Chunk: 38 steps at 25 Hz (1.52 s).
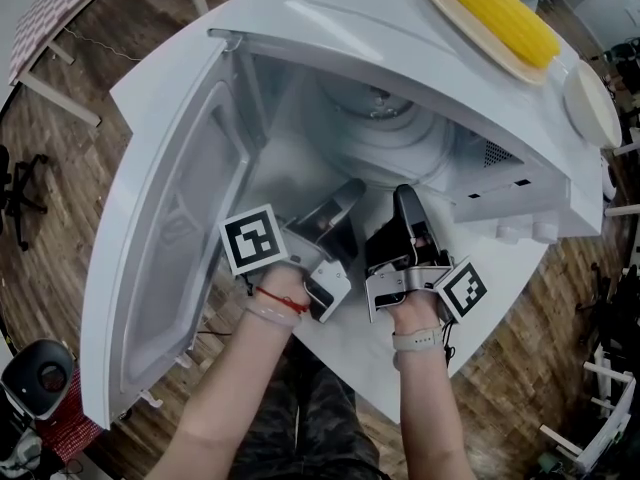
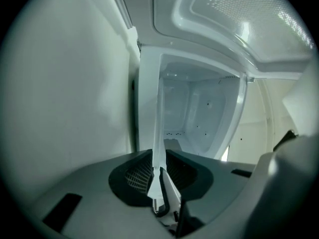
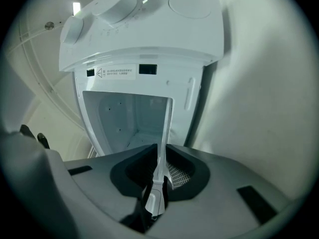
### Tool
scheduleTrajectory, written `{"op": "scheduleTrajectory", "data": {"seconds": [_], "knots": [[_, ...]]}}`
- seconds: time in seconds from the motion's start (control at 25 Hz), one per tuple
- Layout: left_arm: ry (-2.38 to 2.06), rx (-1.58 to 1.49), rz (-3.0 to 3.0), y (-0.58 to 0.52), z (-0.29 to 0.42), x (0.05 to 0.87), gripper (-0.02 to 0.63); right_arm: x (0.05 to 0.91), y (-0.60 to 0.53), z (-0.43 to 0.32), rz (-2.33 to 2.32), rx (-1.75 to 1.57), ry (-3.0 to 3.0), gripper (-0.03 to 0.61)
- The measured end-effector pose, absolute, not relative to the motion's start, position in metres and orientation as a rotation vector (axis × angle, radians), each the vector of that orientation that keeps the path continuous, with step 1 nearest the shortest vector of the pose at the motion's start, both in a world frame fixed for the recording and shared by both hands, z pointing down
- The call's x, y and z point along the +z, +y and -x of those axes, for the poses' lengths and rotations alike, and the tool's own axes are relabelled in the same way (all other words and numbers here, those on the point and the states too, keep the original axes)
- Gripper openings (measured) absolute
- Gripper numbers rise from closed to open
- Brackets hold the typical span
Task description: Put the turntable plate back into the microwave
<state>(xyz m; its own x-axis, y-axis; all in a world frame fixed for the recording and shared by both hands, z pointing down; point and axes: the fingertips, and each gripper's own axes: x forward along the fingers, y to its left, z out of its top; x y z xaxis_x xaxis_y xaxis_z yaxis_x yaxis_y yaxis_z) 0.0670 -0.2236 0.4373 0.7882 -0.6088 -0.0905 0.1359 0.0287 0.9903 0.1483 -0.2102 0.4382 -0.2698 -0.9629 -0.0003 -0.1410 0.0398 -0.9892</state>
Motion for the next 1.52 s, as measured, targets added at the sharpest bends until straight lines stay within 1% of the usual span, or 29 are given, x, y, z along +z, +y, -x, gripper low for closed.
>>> {"op": "scheduleTrajectory", "data": {"seconds": [0.36, 0.44, 0.52, 0.68, 0.84, 1.08, 1.52], "knots": [[-0.414, -0.578, -1.449, -0.213, -0.068, 0.431, 0.091, 0.432, -0.199, -0.144, 1.191, -1.321, 1.565, 0.054], [-0.414, -0.562, -1.47, -0.209, -0.068, 0.43, 0.074, 0.43, -0.197, -0.142, 1.21, -1.313, 1.602, 0.054], [-0.417, -0.556, -1.492, -0.205, -0.07, 0.428, 0.044, 0.428, -0.193, -0.14, 1.227, -1.3, 1.646, 0.052], [-0.43, -0.607, -1.496, -0.197, -0.068, 0.425, 0.03, 0.424, -0.186, -0.133, 1.298, -1.259, 1.79, 0.048], [-0.449, -0.605, -1.549, -0.193, -0.068, 0.423, 0.018, 0.422, -0.183, -0.123, 1.441, -1.151, 2.017, 0.046], [-0.61, -0.429, -1.824, -0.182, -0.059, 0.426, 0.014, 0.422, -0.171, -0.107, 1.558, -1.043, 2.223, 0.046], [-0.691, -0.38, -1.998, -0.166, -0.054, 0.405, 0.012, 0.406, -0.146, -0.104, 1.628, -0.937, 2.336, 0.046]]}}
